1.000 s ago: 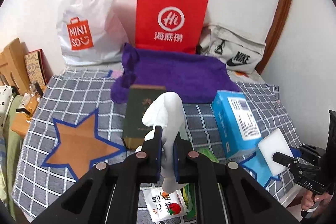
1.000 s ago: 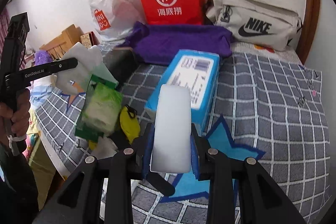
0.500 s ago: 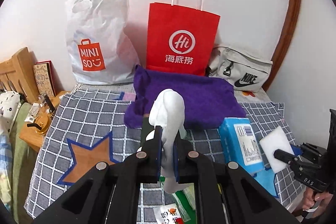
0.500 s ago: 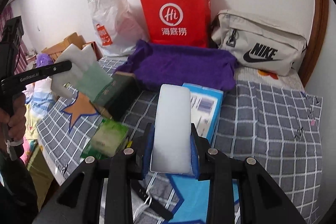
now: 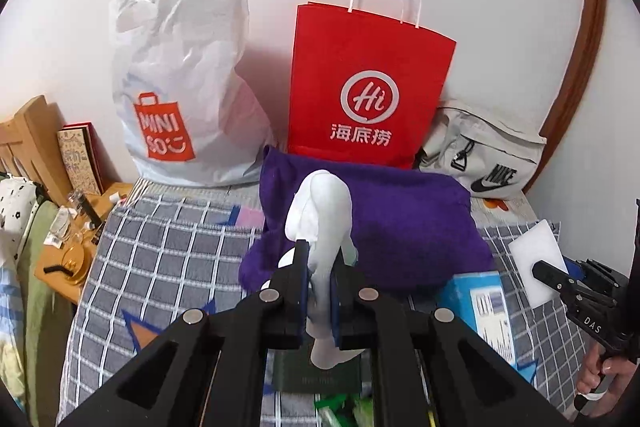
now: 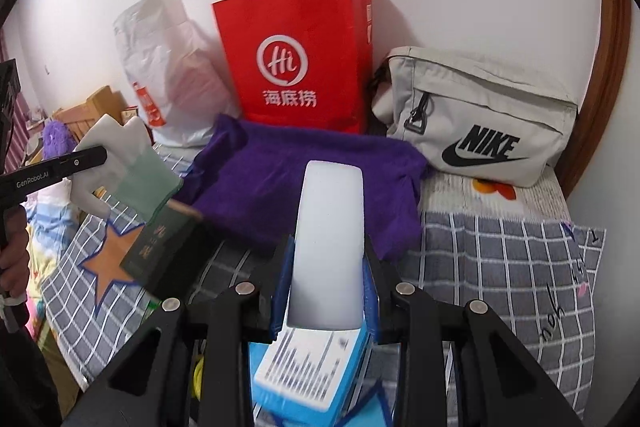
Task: Organize soft objects
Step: 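Carry the glove onto the purple towel and open the left tool while the right tool places the sponge there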
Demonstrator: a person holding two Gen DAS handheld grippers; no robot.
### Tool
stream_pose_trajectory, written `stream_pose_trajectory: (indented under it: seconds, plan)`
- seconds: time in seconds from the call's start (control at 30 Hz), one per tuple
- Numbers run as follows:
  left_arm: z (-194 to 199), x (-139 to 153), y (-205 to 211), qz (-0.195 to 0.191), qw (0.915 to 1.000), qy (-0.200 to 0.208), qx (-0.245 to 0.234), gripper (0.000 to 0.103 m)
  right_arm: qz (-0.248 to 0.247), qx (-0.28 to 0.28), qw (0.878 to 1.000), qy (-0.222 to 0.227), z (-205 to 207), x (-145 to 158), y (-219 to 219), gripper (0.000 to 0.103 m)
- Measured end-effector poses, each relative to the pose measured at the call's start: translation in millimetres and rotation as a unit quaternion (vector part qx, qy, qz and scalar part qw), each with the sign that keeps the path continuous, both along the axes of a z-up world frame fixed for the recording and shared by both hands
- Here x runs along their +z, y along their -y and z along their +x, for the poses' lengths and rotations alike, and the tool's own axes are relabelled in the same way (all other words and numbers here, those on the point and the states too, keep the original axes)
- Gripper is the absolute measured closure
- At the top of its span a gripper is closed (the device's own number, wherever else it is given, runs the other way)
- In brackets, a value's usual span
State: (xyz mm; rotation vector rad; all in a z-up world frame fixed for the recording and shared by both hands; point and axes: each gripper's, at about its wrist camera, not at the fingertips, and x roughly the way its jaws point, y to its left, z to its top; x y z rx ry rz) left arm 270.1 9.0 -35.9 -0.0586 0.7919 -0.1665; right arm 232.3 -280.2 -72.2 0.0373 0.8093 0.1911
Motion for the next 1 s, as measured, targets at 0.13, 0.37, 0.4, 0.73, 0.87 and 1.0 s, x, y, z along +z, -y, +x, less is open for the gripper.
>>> stream_pose_trajectory:
  seconds: [0.13,0.37,0.4,0.73,0.87,1.0]
  plan:
    - [28,-7,5,0.001,1.0000,-0.005,-0.003,0.094,-0.009,-0.009,1.000,-0.001,24,-7,4,0.072]
    - [74,-27,12,-0.014,0.9995,-0.028,-0.001,0.094,-0.005,-0.006,1.000,-0.022,75,-27,14,0.072]
    - [80,-30,13,-0.011,0.9994,-0.032,0.001,0.094,-0.006,-0.007,1.000,-0.023,79,-29,14,0.072]
    - [136,-59,37,-0.046,0.9964,-0.069,-0.020,0.094,-0.005,0.012,0.998,-0.054,134,-68,16,0.072]
    - [157,-76,39,-0.052,0.9943,-0.093,-0.014,0.094,-0.008,0.023,0.997,-0.076,152,-83,15,0.072]
    - [172,-95,38,-0.049,0.9920,-0.116,-0.004,0.094,-0.002,0.025,0.995,-0.101,166,-98,18,0.071]
